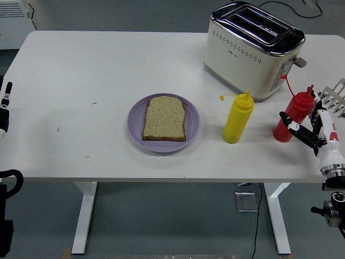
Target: Pick up the cup,pour liquid into bread,place the cup on the desk
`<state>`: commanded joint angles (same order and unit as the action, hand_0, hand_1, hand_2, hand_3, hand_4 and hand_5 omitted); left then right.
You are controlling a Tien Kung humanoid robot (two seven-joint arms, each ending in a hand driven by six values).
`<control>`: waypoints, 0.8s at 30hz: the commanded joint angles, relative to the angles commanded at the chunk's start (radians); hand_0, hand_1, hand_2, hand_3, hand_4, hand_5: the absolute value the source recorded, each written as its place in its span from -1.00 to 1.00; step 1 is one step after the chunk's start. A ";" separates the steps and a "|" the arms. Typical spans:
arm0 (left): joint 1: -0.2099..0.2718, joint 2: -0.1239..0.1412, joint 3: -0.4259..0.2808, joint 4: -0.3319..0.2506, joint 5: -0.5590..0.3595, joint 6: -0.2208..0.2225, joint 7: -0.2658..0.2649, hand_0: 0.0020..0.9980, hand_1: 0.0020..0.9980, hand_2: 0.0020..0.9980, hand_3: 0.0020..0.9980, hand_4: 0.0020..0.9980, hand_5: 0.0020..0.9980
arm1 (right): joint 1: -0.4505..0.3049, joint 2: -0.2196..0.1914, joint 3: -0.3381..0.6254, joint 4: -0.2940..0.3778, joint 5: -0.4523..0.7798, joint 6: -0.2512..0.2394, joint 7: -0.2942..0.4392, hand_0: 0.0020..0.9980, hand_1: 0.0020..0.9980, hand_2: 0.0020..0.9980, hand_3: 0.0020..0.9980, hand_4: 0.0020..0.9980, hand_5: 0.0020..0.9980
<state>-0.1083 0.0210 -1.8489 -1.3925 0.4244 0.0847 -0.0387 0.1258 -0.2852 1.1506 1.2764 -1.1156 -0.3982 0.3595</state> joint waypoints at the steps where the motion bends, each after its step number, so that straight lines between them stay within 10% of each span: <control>1: 0.000 0.000 0.000 0.000 0.000 0.000 0.000 0.57 0.47 0.47 0.39 0.02 1.00 | 0.005 0.001 -0.005 -0.003 0.005 -0.004 0.003 0.93 0.80 0.89 0.97 0.74 -0.33; 10: -0.001 -0.001 -0.004 0.001 0.000 0.001 0.000 0.57 0.47 0.47 0.39 0.02 1.00 | 0.085 0.032 -0.074 -0.077 0.026 -0.061 0.004 0.80 0.62 0.64 0.84 0.72 -0.34; 11: -0.001 -0.001 -0.005 0.001 0.000 0.000 0.000 0.57 0.47 0.47 0.39 0.02 1.00 | 0.095 0.038 -0.080 -0.087 0.030 -0.065 0.007 0.55 0.30 0.25 0.69 0.70 -0.38; 22: 0.000 -0.003 -0.004 0.002 -0.001 0.000 -0.001 0.57 0.47 0.47 0.39 0.02 1.00 | 0.142 0.070 -0.120 -0.159 0.134 -0.157 0.080 0.29 0.05 0.03 0.55 0.67 -0.43; 23: 0.000 -0.003 -0.003 0.002 -0.001 0.000 -0.001 0.57 0.47 0.47 0.39 0.02 1.00 | 0.144 0.071 -0.122 -0.162 0.150 -0.165 0.088 -0.26 -0.32 -0.20 0.22 0.55 -0.60; 24: 0.000 -0.003 -0.003 0.002 0.000 0.000 -0.001 0.57 0.47 0.47 0.39 0.02 1.00 | 0.146 0.072 -0.124 -0.165 0.162 -0.171 0.096 -0.26 -0.32 -0.20 0.22 0.55 -0.60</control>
<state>-0.1081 0.0184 -1.8521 -1.3903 0.4240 0.0848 -0.0394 0.2718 -0.2135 1.0269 1.1117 -0.9533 -0.5687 0.4559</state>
